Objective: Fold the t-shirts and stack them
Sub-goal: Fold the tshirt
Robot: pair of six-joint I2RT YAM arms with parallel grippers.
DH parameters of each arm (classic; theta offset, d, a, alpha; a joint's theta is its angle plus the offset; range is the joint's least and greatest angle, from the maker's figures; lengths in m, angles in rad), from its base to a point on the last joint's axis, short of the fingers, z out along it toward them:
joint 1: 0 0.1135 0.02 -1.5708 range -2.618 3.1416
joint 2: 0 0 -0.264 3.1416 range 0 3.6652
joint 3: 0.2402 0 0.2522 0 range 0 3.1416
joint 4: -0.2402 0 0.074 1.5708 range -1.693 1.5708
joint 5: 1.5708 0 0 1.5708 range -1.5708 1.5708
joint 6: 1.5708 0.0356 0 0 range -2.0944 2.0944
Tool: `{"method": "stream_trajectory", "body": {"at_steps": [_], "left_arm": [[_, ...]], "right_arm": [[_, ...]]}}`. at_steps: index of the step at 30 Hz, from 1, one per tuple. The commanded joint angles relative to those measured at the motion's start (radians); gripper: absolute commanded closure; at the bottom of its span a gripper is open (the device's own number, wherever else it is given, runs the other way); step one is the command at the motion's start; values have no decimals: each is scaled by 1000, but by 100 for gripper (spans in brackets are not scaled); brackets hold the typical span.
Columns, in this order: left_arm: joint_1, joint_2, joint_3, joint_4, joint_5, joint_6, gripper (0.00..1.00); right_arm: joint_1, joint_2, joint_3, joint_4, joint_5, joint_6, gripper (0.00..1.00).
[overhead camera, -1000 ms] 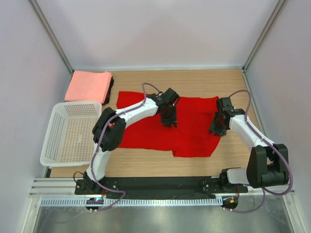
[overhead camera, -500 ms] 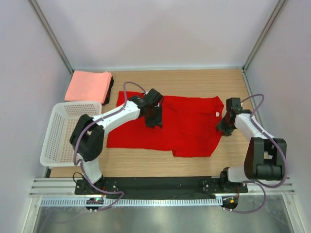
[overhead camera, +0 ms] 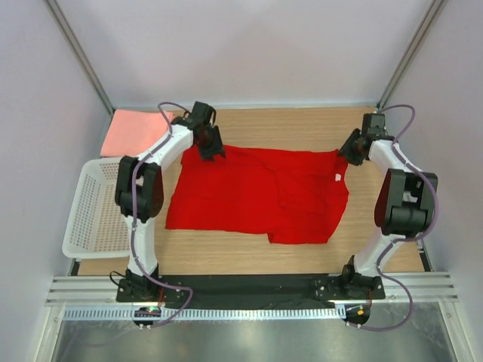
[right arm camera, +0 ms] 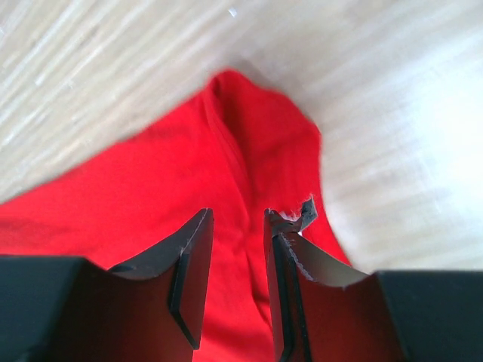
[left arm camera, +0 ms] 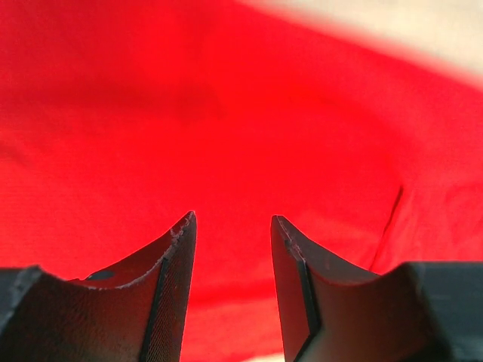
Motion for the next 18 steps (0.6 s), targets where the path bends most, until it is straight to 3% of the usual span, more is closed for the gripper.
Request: {"method": "stream_trajectory", "body": {"at_steps": [1,7,9,10,12,13,18], "left_arm": [[50,81,143,-35,-2,45,54],[110,216,286,-81,-51,63,54],[133,248,292,-81,-59,59,54],[142,256,294,-78,-57,54,54],[162,274,300,-64,-53,45,54],[166,288,306,-60,-53,43,54],[174,332,359,-41,-65,45,53]], "right_arm": [[-23,81,69,105,-131,-48,60],[-26,225,126,156,-186,-108,60],[-34,257,143,160,-145,-112,68],[-39,262,141,170,-132,-112,79],[-52,271,140,202,-109,-108,89],[-54,288,143,208,-99,-106,99],[-69,338,178,248,-96,-85,99]]}}
